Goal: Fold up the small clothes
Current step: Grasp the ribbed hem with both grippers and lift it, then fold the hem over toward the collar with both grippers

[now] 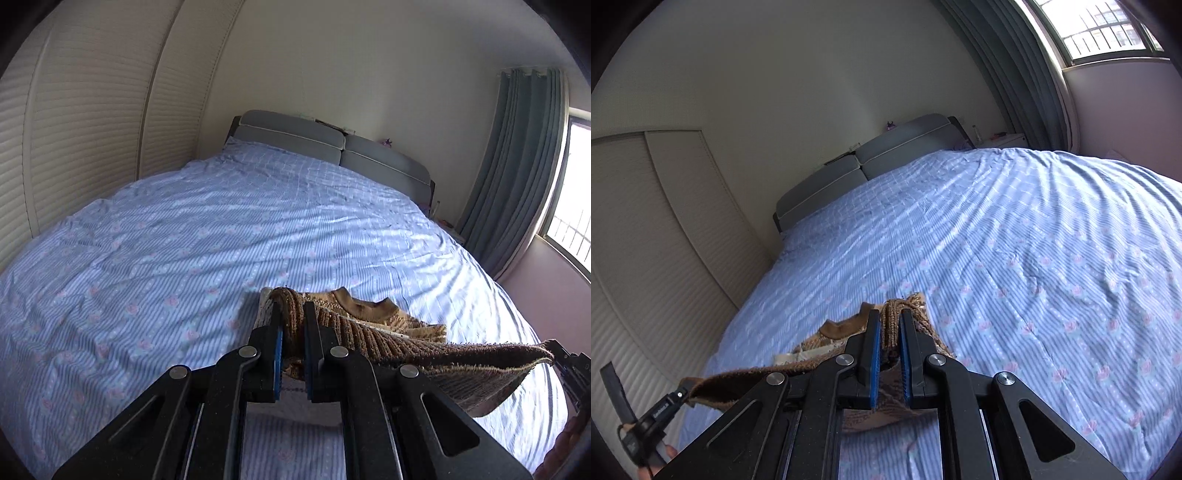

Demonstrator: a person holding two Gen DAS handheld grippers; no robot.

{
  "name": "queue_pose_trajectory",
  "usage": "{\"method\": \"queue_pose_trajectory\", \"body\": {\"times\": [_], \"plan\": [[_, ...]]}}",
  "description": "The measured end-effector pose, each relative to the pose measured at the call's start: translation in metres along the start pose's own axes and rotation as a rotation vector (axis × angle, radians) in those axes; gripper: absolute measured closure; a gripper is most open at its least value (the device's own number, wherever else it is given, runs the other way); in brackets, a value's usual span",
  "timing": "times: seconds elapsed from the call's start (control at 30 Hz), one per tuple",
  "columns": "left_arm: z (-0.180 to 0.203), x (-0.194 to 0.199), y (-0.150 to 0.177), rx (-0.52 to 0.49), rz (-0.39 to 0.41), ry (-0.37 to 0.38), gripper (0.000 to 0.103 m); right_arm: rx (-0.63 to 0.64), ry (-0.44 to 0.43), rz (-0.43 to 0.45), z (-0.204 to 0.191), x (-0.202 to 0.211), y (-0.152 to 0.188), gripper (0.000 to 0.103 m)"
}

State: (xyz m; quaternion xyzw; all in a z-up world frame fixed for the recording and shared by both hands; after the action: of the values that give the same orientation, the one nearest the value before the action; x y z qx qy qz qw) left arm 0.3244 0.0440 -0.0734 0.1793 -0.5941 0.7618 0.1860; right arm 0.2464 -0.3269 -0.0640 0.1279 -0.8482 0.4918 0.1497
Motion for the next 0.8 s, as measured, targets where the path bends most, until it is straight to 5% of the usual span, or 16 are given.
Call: {"method": "queue_pose_trajectory", "body": {"times": [0.47, 0.8], "plan": [[0.006, -0.153, -0.021, 0.016, -0.075, -0.020, 0.092, 0.026, 0.071, -0.047, 0.020, -0.159, -0.027, 0.093], [0.000, -0.233, 0.002, -0.011, -0.186, -0.074, 0.092, 0.023, 0.144, -0.139, 0.049, -0.240, -0.008, 0.093]]}}
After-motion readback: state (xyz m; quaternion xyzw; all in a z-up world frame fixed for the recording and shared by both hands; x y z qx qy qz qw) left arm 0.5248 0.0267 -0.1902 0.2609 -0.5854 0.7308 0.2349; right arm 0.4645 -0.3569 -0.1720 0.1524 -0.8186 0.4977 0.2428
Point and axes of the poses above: each gripper's, at about its wrist camera, not at the fingertips, and x roughly against the way its jaws point, z to its right, y to its underside, the point moved 5 cm from there along -x, roughly the way its jaws point, and after that the axes turned 3 degrees about -y, right-handed, at the moved point
